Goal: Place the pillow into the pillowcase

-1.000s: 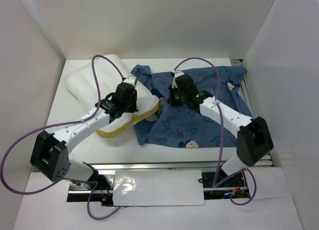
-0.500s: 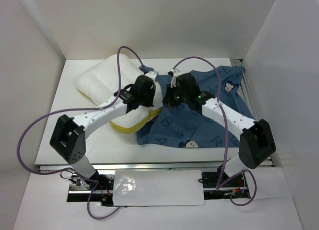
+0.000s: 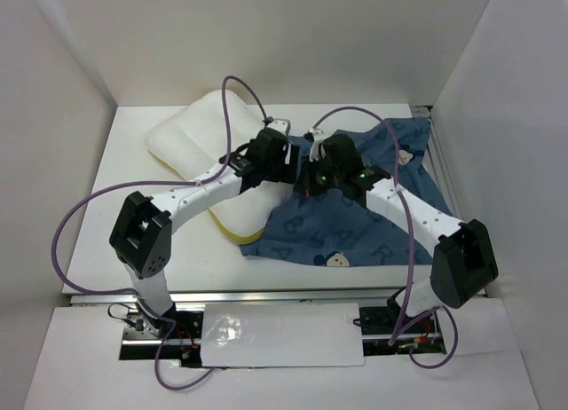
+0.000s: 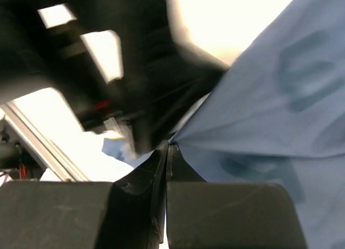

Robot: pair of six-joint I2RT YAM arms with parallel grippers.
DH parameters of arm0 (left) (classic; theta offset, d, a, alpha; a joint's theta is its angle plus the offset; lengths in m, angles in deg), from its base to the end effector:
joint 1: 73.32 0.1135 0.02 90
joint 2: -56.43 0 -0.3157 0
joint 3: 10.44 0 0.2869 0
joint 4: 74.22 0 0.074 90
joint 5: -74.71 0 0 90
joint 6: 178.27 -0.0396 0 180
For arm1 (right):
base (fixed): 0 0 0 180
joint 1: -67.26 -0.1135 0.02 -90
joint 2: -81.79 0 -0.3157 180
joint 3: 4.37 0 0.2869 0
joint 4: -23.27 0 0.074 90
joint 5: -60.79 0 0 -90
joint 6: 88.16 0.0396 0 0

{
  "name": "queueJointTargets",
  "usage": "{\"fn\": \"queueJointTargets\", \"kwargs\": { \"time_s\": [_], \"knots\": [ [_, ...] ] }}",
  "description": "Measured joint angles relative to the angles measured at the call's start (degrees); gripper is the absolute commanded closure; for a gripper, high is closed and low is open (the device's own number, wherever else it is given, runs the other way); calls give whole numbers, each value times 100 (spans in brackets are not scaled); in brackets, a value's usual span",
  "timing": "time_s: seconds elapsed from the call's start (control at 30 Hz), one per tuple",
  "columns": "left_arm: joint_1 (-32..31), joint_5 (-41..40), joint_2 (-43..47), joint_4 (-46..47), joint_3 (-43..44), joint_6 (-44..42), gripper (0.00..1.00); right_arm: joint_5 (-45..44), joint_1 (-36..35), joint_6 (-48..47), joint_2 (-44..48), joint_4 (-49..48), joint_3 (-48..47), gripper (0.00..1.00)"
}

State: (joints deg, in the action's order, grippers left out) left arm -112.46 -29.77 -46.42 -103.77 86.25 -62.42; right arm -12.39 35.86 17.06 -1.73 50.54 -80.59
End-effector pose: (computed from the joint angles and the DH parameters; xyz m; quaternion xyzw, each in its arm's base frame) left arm 0.3682 -0.2869 0.3249 0.0450 0.8835 -0.1486 0.4420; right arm 0.3022 0.1979 0.3272 -0.1906 0.8575 0.3010 0.3713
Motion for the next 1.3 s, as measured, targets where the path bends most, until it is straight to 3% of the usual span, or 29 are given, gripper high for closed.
{"fn": "queueJointTargets", "kwargs": {
  "time_s": [0.17, 0.47, 0.6, 0.8, 0.83, 0.87, 0.9, 0.93, 0.97, 1.07, 1.3],
  "knots": [
    [-85, -212, 584, -120, -815, -28, 1, -13, 212, 63, -129, -55, 109, 100],
    [-96, -822, 3106, -319, -2041, -166, 1, -103, 243, 66, -133, -190, 160, 100],
    [164, -667, 3119, -273, -2712, -192, 1, -116, 238, 39, -133, -190, 162, 100],
    [297, 258, 2505, 442, -3604, -758, 1, -136, 179, 13, -131, -181, 164, 100],
    [317, 382, 2406, 564, -3646, -822, 11, -136, 175, 11, -133, -181, 164, 100],
    [350, 505, 2288, 697, -3650, -916, 28, -138, 168, 9, -133, -179, 164, 100],
    [387, 590, 2146, 804, -3617, -949, 47, -142, 164, 9, -133, -170, 164, 100],
    [417, 645, 1982, 883, -3541, -997, 79, -144, 155, 4, -133, -162, 164, 100],
    [433, 645, 1823, 922, -3429, -1036, 100, -149, 144, 0, -133, -155, 164, 100],
    [448, 710, 1593, 1038, -3156, -1036, 100, -162, 68, -33, -136, -129, 160, 100],
    [483, 496, 2052, 824, -3005, -695, 100, -203, -162, -251, -216, 179, -111, 100]
  ]
}}
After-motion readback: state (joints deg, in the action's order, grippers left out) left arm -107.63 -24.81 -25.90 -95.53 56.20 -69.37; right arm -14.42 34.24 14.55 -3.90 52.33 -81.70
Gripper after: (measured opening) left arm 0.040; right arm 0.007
